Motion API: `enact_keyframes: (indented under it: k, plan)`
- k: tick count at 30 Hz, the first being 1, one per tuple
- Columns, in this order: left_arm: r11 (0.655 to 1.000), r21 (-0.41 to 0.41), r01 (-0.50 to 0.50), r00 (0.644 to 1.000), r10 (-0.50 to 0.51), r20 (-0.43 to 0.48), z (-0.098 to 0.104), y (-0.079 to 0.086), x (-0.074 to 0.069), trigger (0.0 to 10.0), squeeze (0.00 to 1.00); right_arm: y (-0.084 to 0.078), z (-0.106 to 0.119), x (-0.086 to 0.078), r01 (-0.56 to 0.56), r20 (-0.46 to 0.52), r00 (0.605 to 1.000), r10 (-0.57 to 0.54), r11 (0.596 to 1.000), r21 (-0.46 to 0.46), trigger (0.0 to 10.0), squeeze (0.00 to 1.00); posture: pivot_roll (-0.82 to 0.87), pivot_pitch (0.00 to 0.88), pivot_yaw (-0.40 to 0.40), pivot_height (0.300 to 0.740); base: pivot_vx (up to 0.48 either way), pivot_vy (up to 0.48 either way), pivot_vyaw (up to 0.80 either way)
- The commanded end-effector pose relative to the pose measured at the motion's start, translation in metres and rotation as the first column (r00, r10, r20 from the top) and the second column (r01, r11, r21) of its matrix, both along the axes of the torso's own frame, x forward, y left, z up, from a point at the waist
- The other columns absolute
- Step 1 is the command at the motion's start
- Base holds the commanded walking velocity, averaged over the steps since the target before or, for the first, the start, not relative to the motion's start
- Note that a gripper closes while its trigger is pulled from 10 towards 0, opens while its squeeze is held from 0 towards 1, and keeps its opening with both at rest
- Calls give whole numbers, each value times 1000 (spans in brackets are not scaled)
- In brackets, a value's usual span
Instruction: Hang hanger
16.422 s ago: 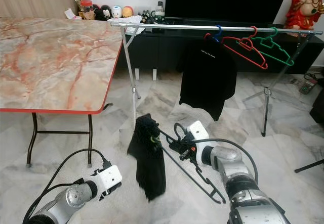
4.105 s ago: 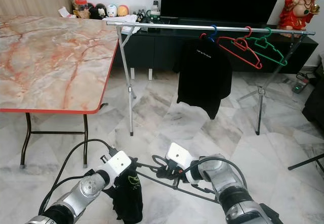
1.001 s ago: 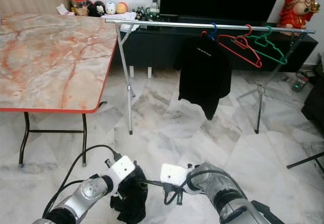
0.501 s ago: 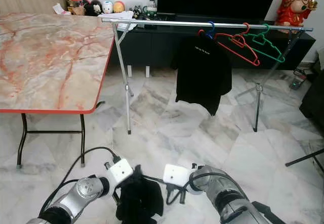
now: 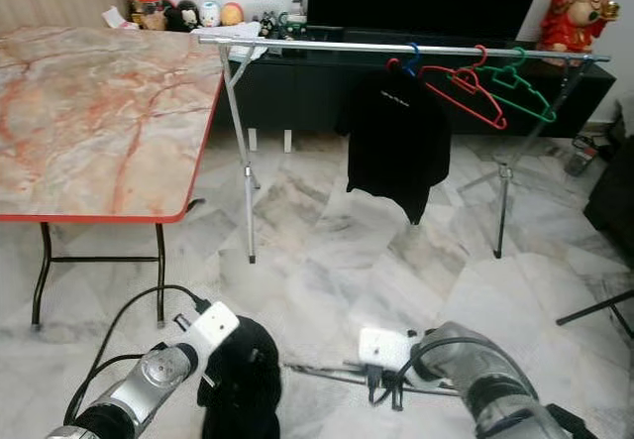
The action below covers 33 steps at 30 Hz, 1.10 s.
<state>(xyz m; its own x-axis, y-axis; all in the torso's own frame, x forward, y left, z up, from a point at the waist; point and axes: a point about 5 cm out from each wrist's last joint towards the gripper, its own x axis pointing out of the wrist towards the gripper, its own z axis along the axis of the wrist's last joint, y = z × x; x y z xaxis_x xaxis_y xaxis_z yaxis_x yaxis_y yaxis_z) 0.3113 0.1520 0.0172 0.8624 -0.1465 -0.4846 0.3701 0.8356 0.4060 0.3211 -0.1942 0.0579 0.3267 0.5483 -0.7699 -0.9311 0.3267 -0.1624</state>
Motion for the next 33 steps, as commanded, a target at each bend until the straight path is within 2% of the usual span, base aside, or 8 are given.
enact_keyframes:
  k: [1,9,11,12,17,19,22,33]
  plan:
    - [994,-64,-88,992,93,83,9,8,5,0,0,-1,15,11,142,43,987,-152,973,182,0,0,-9,88,-76,740,0,0,0]
    - [892,-422,-163,911,300,282,41,11,3,39,0,-10,-7,1,564,-69,758,-649,598,570,0,0,1,86,-53,740,0,0,0]
    - [870,-467,-157,900,320,294,44,10,0,3804,0,-12,-19,-7,633,-113,687,-718,515,578,0,0,3,86,-42,740,0,0,0]
    - [862,-483,-154,896,328,300,46,10,-1,9412,0,-13,-27,-12,673,-140,640,-755,464,575,0,0,8,84,-38,740,0,0,0]
    - [825,-552,-119,864,360,352,62,10,-8,10000,0,-25,-75,-50,898,-167,309,-936,229,376,0,0,35,65,-7,740,0,0,0]
    - [807,-579,-119,848,386,364,67,15,-11,10000,0,-19,-86,-61,923,-226,264,-938,177,342,0,0,32,54,7,740,0,0,0]
    - [788,-604,-125,828,418,374,73,22,-18,10000,0,-9,-98,-73,935,-206,282,-937,220,279,10000,0,34,44,22,740,0,0,0]
    - [737,-631,-240,779,535,329,75,44,-40,10000,0,-6,-125,-110,983,-162,143,-976,121,135,10000,0,56,0,42,740,0,0,0]
